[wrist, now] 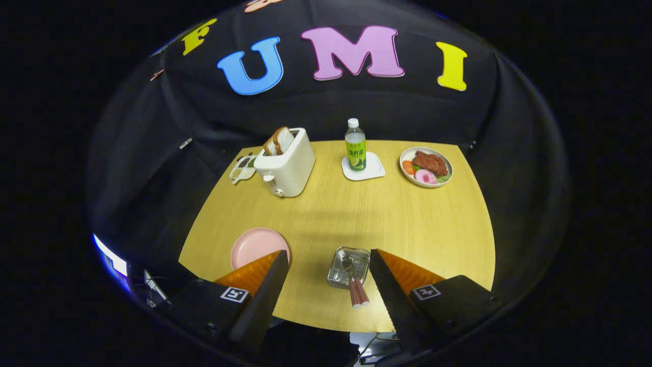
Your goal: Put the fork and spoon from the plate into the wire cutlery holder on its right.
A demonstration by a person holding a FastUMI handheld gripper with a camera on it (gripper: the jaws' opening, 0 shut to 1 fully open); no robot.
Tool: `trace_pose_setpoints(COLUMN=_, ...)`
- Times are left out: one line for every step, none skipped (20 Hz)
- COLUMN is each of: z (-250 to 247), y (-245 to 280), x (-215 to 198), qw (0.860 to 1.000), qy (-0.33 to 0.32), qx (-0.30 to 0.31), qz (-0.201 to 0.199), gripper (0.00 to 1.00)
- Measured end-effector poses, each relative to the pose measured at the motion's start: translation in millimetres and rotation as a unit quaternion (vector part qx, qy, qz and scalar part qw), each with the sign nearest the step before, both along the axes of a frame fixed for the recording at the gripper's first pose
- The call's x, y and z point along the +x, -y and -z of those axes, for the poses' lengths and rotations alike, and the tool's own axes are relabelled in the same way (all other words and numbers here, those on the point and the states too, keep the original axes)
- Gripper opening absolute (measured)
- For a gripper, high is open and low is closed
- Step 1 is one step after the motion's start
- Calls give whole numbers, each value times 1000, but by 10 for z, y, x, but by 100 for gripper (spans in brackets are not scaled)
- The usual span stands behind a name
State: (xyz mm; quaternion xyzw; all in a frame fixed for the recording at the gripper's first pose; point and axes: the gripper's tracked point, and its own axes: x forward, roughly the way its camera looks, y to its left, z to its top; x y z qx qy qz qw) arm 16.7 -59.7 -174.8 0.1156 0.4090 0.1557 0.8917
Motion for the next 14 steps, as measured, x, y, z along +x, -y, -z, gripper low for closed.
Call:
trace_pose_setpoints(z=-102, y=42, x=21, qw=1000, qy=22, qx=0, qz=6, gripper=100)
trace_pose_setpoints(z=-201, y=75, x=38, qw=999, qy=44, qx=1, qz=10, gripper=100)
trace_pose_setpoints(z=-296, y=80, x=43, qw=998, qy=65, qx=2, qz=12, gripper=100)
trace_pose_setpoints(z=-378, y=100, x=74, qw=996, qy=88, qx=4, qz=14, gripper=100)
trace_pose_setpoints(z=-431, y=111, x=93, qw=994, qy=111, qx=3, qz=15, gripper=100)
trace_pose_setpoints(z=-488, y=123, x=106, qw=991, qy=134, qx=0, qz=14, gripper=100)
trace_pose_setpoints(z=-548, y=136, x=86, qw=988, qy=156, qx=-4, qz=15, gripper=100)
trace_pose_setpoints(z=-621, y=151, x=74, qw=984, qy=176, qx=-5, qz=14, gripper=100)
trace_pose_setpoints(z=-701, y=152, x=56, qw=981, qy=194, qx=-2, qz=14, gripper=99)
trace_pose_setpoints(z=-770, y=157, x=41, qw=977, qy=211, qx=1, qz=14, gripper=100)
trace_pose_setpoints(z=-819, y=175, x=38, qw=974, qy=225, qx=1, qz=17, gripper=100)
trace_pose_setpoints(z=-866, y=187, x=46, qw=971, qy=237, qx=0, qz=18, gripper=99)
trace_pose_setpoints(z=-901, y=195, x=38, qw=969, qy=245, qx=0, qz=18, gripper=99)
trace_pose_setpoints(z=-931, y=196, x=43, qw=968, qy=251, qx=1, qz=16, gripper=100)
